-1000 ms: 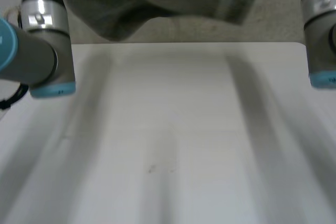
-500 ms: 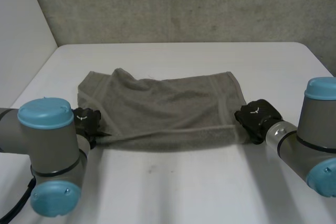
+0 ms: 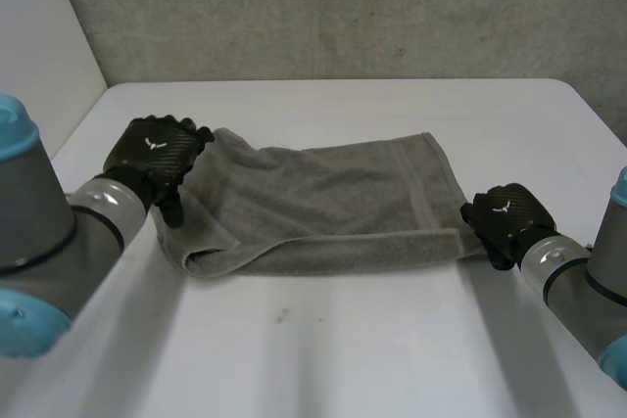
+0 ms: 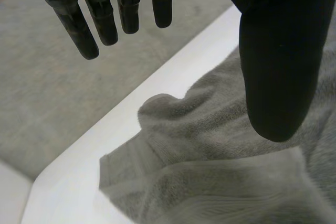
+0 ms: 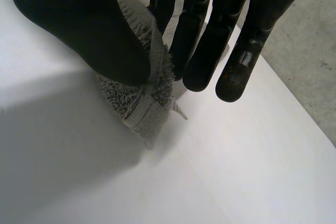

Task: Fold the towel.

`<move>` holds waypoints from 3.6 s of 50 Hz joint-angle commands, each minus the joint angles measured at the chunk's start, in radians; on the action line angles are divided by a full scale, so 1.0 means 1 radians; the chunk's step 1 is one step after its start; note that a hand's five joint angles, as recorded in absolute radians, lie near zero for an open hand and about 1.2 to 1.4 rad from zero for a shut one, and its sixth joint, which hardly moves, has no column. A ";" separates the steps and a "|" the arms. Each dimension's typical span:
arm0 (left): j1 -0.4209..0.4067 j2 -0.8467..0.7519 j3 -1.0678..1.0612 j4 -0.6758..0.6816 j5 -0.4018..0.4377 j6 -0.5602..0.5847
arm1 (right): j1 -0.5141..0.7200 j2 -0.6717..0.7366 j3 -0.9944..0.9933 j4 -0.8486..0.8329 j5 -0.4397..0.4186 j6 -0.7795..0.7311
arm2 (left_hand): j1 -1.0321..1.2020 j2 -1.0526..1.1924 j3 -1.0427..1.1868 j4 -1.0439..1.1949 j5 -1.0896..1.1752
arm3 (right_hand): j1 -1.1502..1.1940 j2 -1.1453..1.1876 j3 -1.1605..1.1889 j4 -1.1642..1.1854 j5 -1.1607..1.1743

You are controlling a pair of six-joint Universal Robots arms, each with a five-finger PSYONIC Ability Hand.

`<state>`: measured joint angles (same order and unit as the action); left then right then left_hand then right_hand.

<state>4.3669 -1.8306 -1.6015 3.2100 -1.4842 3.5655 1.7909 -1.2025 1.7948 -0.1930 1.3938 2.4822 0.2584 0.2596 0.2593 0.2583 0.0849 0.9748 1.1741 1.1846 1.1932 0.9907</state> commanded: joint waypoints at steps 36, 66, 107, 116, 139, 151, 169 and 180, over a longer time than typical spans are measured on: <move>0.131 -0.326 0.103 -0.207 0.334 0.493 | 0.007 0.023 0.009 0.001 0.002 -0.005 | 0.657 0.656 0.656 0.657 0.656 | 0.421 0.222 0.212 0.203 0.231; 0.174 0.165 0.006 -0.025 0.217 -0.072 | 0.001 -0.149 -0.216 0.348 0.007 -0.006 | 0.895 0.893 0.894 0.895 0.893 | 0.421 0.222 0.212 0.203 0.231; 0.189 -0.197 0.113 -0.119 0.070 -0.202 | 0.071 0.110 -0.462 0.560 0.137 -0.296 | 1.138 1.137 1.137 1.138 1.137 | 0.421 0.222 0.212 0.203 0.231; 0.108 -0.187 0.425 0.300 -0.027 -0.266 | 0.102 0.101 -0.822 0.112 0.209 -0.094 | 1.138 1.137 1.137 1.138 1.137 | 0.421 0.222 0.212 0.203 0.231; 0.106 -0.042 -0.044 0.610 -0.084 -0.306 | 0.087 -0.037 -0.402 0.125 0.108 0.014 | 1.138 1.137 1.137 1.138 1.137 | 0.421 0.222 0.212 0.203 0.231; 0.120 -0.136 -0.222 0.354 -0.128 -0.297 | 0.050 0.075 -0.129 0.155 0.086 -0.195 | 1.138 1.137 1.137 1.138 1.137 | 0.421 0.222 0.212 0.203 0.231; 0.115 0.010 -0.230 0.080 -0.174 -0.295 | 0.004 -0.014 -0.035 0.135 0.074 -0.169 | -0.033 -0.034 -0.034 -0.033 -0.034 | 0.421 0.222 0.212 0.203 0.231; 0.235 0.050 -0.242 0.076 0.155 -0.032 | 0.001 -0.014 -0.014 0.118 0.067 -0.144 | 0.020 0.019 0.019 0.020 0.019 | 0.421 0.222 0.212 0.203 0.231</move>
<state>4.5128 -1.7879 -1.8162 3.2886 -1.5396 3.3133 1.7940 -1.2176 1.7716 -0.0723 1.4654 2.3335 0.2451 0.2378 0.2418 0.2378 0.0636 0.9748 1.1765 1.1890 1.1937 0.9925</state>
